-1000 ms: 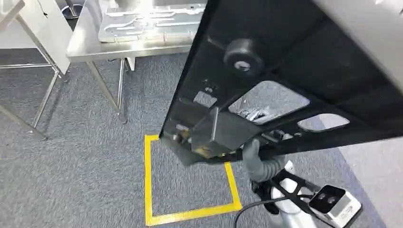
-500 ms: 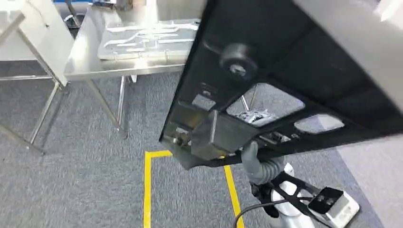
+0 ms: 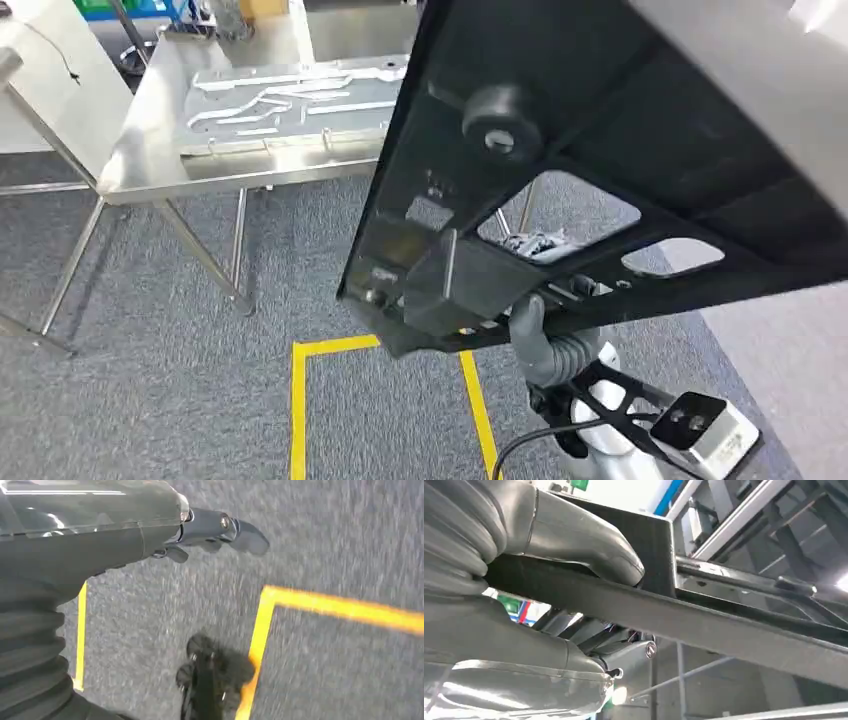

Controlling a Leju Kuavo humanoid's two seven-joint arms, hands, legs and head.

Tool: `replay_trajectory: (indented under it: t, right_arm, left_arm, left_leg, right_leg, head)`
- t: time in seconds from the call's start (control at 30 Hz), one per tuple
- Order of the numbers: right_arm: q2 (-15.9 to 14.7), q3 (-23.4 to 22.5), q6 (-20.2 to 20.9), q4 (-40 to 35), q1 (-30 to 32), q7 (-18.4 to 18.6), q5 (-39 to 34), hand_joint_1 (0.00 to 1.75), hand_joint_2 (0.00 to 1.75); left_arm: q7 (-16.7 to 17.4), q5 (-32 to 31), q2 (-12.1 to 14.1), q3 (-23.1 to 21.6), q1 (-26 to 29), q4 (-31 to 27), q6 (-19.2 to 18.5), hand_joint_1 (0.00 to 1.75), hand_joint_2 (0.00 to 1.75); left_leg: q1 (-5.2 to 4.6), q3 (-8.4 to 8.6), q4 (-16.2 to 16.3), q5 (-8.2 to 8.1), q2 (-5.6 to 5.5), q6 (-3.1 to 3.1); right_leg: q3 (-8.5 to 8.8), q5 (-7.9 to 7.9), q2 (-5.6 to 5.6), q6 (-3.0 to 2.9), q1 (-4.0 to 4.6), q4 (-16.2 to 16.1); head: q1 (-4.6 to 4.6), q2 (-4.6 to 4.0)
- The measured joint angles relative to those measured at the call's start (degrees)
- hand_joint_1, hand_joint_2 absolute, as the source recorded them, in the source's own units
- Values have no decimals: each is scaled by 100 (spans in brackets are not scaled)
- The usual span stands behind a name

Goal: Take the parts from the cabinet and place them on the table.

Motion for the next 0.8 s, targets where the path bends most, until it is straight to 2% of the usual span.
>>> replay_trajectory:
  t: [0.03, 0.07, 0.1, 0.13, 0.2, 0.23, 0.27, 0.3, 0.33, 0.37, 0.4, 0.43, 0.47, 0.5, 0.57, 0.6, 0.63, 0.67, 0.7, 0.73, 0.77, 0.8]
  right_arm:
    - [0, 0, -2, 0, -1, 2, -2, 175, 175]
    - [0, 0, -2, -4, -8, 2, -4, 175, 175]
    - [0, -2, -2, -4, -10, 0, -2, 175, 175]
    - [0, -7, -2, -7, -32, -9, -9, 175, 175]
    - [0, -7, 0, -2, 1, -7, -9, 175, 175]
    - [-4, -11, -2, 0, 28, 0, -24, 175, 175]
    - [-7, -18, 2, 2, 46, 2, -35, 175, 175]
    - [-9, -31, 15, 7, 59, 7, -63, 175, 175]
    - [-9, -59, 46, 7, 63, 9, -79, 175, 175]
    - [-11, -102, 108, 7, 63, 9, -102, 175, 175]
    - [-13, -136, 153, 9, 65, 13, -125, 175, 175]
    - [-22, -166, 197, 22, 70, 17, -144, 175, 175]
    - [-24, -183, 225, 28, 74, 28, -155, 175, 175]
    - [-26, -195, 245, 28, 81, 48, -153, 175, 175]
    - [-22, -230, 304, 28, 76, 57, -149, 175, 175]
    - [-20, -240, 313, 26, 83, 57, -142, 175, 175]
    - [-17, -247, 315, 26, 73, 61, -135, 175, 175]
    - [-13, -254, 330, 26, 71, 63, -129, 175, 175]
    - [-13, -256, 345, 31, 82, 70, -125, 175, 175]
    - [-13, -260, 356, 31, 88, 77, -122, 175, 175]
    - [-13, -264, 365, 35, 92, 79, -122, 175, 175]
    - [-15, -269, 378, 37, 92, 79, -122, 175, 175]
  left_arm:
    - [0, 0, 2, 2, -6, 0, 2, 0, 175]
    - [-2, 0, -2, 2, -16, 2, 0, 0, 175]
    - [-4, 0, 0, 4, -24, 0, -2, 0, 175]
    - [-7, 0, 0, 4, -41, 0, -4, 0, 175]
    - [-7, 0, -2, 4, -33, 2, -13, 0, 175]
    - [-7, 2, -4, 4, -24, 2, -13, 0, 175]
    - [-7, 4, -9, 9, -10, 2, -13, 0, 175]
    - [-4, 7, -20, 11, 1, 2, -13, 0, 175]
    - [-4, 7, -24, 15, 6, 2, -13, 0, 175]
    - [-6, 7, -28, 18, 6, 2, -13, 0, 175]
    - [-7, 7, -28, 20, 11, 2, -15, 0, 175]
    - [-2, 2, -26, 22, 4, 2, -15, 0, 175]
    - [0, 2, -26, 22, -8, 2, -17, 0, 175]
    - [-2, 0, -28, 24, -6, 2, -20, 0, 175]
    - [-7, -2, -26, 24, -23, 2, -31, 0, 175]
    - [-11, -7, -26, 26, -42, 2, -35, 0, 175]
    - [-13, -9, -37, 24, -58, 2, -55, 0, 175]
    - [-15, -9, -46, 24, -66, 2, -55, 0, 175]
    - [-15, -9, -46, 24, -56, 2, -55, 0, 175]
    - [-15, -11, -44, 24, -34, 2, -55, 0, 175]
    - [-15, -9, -44, 26, -16, 2, -52, 0, 175]
    - [-15, -9, -42, 28, -10, 2, -52, 0, 175]
  left_leg:
    - [-1, 48, -25, 39, 7, 18]
    - [71, 141, -58, 82, 16, 34]
    - [75, 180, -86, 81, 33, 27]
    - [92, 196, -90, 72, 43, 30]
    - [124, 209, -89, 22, 45, 3]
    - [153, 232, -84, -20, 46, -25]
    - [182, 274, -82, -66, 45, -53]
    - [213, 340, -81, -113, 43, -84]
    - [247, 425, -80, -176, 41, -120]
    - [275, 522, -80, -243, 40, -160]
    - [280, 539, -92, -312, 43, -203]
    - [280, 643, -60, -381, 37, -258]
    - [277, 642, -109, -419, 52, -312]
    - [274, 693, -162, -437, 56, -354]
    - [279, 716, -4, -337, 60, -430]
    - [294, 593, 271, -283, 85, -448]
    - [292, 327, 728, -205, 107, -455]
    - [295, -5, 1208, -291, 112, -464]
    - [285, -301, 1568, -518, 111, -445]
    - [274, -522, 1769, -815, 111, -440]
    - [270, -680, 1803, -1060, 111, -431]
    - [263, -749, 1676, -1149, 111, -408]
  right_leg:
    - [-13, 29, 1, 35, -5, 58]
    - [-28, -34, 8, 70, 1, 75]
    - [-28, -140, -36, 128, 0, 197]
    - [-196, -306, -65, 194, -39, 496]
    - [-721, -640, -93, 275, -139, 1342]
    - [-984, -750, -103, 329, -187, 1698]
    - [-1106, -694, -114, 368, -226, 1756]
    - [-1082, -524, -124, 395, -258, 1565]
    - [-951, -240, -139, 437, -292, 1154]
    - [-747, 101, -155, 496, -321, 605]
    - [-578, 453, -182, 523, -349, 100]
    - [-587, 342, -210, 459, -310, 19]
    - [-576, 298, -198, 366, -280, 35]
    - [-560, 331, -183, 318, -274, 27]
    - [-449, 285, -163, 222, -295, -4]
    - [-365, 246, -171, 174, -299, -41]
    - [-299, 195, -182, 131, -290, -50]
    - [-251, 140, -183, 100, -279, -52]
    - [-190, 80, -177, 82, -264, -53]
    - [-122, 16, -167, 65, -251, -54]
    - [-36, -52, -148, 59, -235, -54]
    - [56, -123, -134, 59, -222, -54]
  head:
    - [0, 0]
    - [0, 0]
    - [2, 0]
    - [2, 0]
    - [2, 0]
    - [2, 0]
    - [2, 0]
    - [2, 0]
    - [2, -2]
    - [2, 0]
    - [2, 0]
    - [0, 0]
    - [5, 0]
    - [9, -2]
    - [4, 0]
    - [7, 0]
    - [4, 0]
    - [4, 0]
    - [4, 0]
    - [4, 0]
    - [4, -2]
    - [4, 0]
